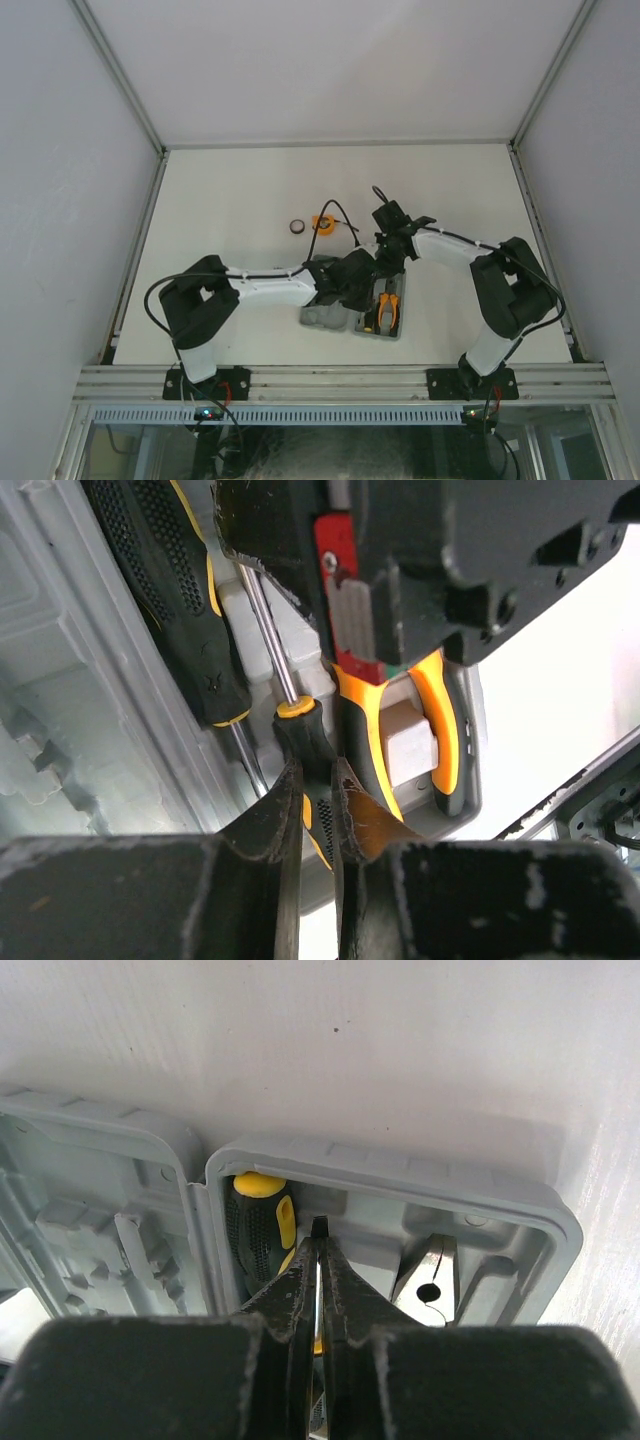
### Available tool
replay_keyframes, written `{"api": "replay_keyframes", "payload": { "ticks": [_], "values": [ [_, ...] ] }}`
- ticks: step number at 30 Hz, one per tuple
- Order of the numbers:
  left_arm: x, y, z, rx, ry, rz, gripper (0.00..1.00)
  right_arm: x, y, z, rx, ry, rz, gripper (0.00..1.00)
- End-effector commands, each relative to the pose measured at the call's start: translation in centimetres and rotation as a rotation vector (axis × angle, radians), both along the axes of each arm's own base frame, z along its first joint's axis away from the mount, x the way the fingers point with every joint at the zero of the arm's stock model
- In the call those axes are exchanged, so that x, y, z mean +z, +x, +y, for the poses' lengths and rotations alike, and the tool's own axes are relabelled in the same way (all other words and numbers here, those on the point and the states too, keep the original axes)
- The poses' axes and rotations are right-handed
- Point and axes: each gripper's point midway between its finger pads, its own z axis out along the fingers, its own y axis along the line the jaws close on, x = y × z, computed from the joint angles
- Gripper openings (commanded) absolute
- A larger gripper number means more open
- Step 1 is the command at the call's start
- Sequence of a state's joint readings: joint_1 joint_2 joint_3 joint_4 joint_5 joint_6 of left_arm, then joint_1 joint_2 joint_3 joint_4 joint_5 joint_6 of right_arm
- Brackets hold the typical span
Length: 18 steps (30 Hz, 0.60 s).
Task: Sort the tools into containers
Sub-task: Adjust the screwdriver in the storage box.
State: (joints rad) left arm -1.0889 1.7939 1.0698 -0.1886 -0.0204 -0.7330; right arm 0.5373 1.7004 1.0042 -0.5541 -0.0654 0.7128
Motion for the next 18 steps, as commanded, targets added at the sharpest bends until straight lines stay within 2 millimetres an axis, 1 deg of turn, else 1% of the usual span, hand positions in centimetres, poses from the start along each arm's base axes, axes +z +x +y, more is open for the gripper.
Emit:
{"api": "replay_keyframes", "payload": {
  "ticks": [1,5,9,18],
  "values": [
    [-4.0,-2.6,3.5,-0.03,0.2,0.114,0.0,-5.7,-2.9,-3.2,0.064,-0.195,0.127,0.0],
    [-4.4,-2.8,3.5,-0.033,0.215,0.13,0.0,-7.1,-3.9,-3.7,0.094,-0.243,0.182,0.0],
    [-5.4,-3.0,3.9,-0.031,0.244,0.146,0.0,-8.2,-4.8,-4.0,0.111,-0.276,0.217,0.0],
    [-8.5,-4.1,6.1,-0.016,0.333,0.203,0.0,-9.1,-5.1,-4.0,0.104,-0.291,0.222,0.0]
  ]
}}
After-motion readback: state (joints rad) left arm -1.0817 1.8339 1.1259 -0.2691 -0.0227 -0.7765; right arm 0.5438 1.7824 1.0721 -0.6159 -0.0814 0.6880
